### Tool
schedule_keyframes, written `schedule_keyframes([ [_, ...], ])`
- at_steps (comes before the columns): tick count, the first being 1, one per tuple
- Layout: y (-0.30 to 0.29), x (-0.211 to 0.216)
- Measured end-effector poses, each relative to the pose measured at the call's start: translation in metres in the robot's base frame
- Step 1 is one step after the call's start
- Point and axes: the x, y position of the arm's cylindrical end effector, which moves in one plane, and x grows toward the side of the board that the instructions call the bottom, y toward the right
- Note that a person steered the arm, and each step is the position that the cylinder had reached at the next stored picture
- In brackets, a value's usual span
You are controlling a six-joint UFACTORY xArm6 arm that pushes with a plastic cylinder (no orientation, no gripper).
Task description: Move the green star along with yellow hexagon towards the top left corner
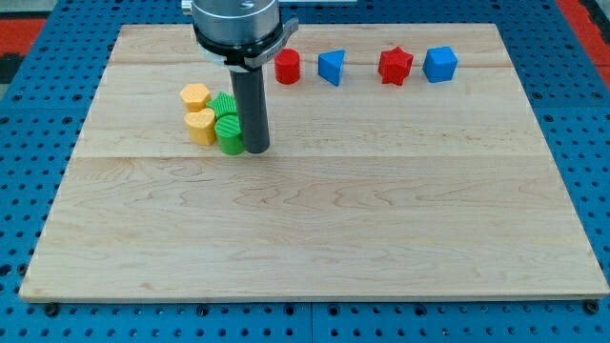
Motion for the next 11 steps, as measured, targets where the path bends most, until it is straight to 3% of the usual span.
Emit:
schedule_keyframes([
  [3,-0.066,0.004],
  [4,-0.020,0.005],
  [5,0.006,-0.020],
  [7,-0.079,-0.075],
  [8,-0.105,-0.090],
  [9,-0.092,-0.122],
  [11,-0.166,-0.184],
])
